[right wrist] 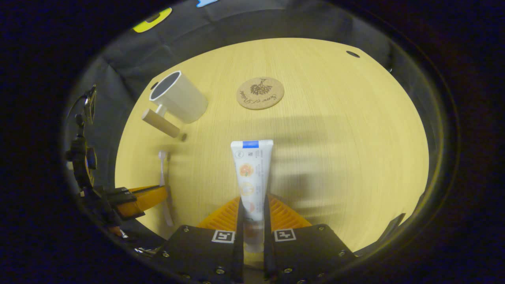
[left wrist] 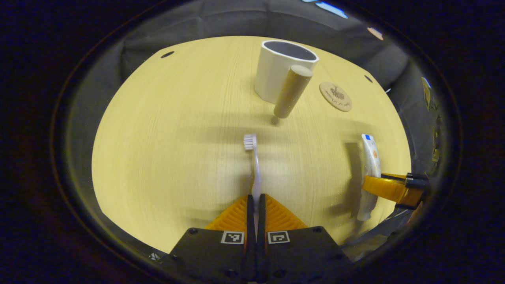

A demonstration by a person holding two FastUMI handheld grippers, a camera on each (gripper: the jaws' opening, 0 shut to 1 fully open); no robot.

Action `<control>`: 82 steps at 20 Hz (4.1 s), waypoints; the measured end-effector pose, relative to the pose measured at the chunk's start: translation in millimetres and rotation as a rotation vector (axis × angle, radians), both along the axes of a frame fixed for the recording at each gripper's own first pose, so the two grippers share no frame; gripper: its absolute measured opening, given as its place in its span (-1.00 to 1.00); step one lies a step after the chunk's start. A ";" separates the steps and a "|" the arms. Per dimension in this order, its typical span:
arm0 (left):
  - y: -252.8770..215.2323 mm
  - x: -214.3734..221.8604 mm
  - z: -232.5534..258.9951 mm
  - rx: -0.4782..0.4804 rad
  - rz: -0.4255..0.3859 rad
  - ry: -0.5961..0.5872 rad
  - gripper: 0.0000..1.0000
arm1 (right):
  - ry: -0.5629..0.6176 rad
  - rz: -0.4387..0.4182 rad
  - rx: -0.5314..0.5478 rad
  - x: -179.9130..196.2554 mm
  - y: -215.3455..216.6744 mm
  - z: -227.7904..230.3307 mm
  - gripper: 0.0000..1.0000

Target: Put the toothbrush and toothpaste on the desktop into the cup, then pick up the cup and place it on the coaster on the desktop.

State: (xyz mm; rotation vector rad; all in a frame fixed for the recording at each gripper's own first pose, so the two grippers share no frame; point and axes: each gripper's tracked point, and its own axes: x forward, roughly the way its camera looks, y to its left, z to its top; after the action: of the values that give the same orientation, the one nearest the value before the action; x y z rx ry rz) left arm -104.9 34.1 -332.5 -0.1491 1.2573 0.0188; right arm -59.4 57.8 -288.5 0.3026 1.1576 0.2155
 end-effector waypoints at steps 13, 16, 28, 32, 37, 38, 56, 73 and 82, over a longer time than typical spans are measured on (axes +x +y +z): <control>26.4 29.9 88.3 -0.039 0.092 -0.408 -0.85 | -0.290 0.033 0.009 12.5 0.4 65.3 -0.58; 42.9 43.7 99.5 -0.040 0.097 -0.498 -0.85 | -0.378 0.027 0.027 20.0 3.7 87.9 -0.58; 86.8 88.3 170.1 -0.112 0.095 -0.871 -0.86 | -0.587 0.001 0.058 50.9 13.9 149.6 -0.58; 96.3 109.0 202.8 -0.166 0.130 -1.008 -0.85 | -0.614 -0.013 0.047 61.9 9.9 160.2 -0.58; 86.1 140.9 208.0 -0.178 0.118 -1.073 -0.87 | -0.581 -0.036 0.045 76.2 6.7 152.2 -0.58; 84.2 146.4 204.4 -0.180 0.108 -1.068 -0.87 | -0.573 -0.036 0.044 80.3 6.5 148.9 -0.58; 35.3 185.1 114.0 -0.161 -0.009 -0.888 -0.74 | -0.522 -0.039 0.040 105.5 4.6 140.3 -0.58; 80.7 121.6 139.0 -0.136 0.098 -0.848 0.99 | -0.700 0.046 0.151 173.9 68.0 190.4 -0.58; 96.6 100.1 135.6 -0.177 0.156 -0.818 1.00 | -0.770 0.089 0.160 224.4 117.8 185.4 -0.58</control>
State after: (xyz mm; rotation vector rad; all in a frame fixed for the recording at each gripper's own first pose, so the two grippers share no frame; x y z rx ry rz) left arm -4.8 130.7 -196.9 -0.3661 0.4267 -0.0187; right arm 165.0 175.6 -103.1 0.2722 0.3916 0.4576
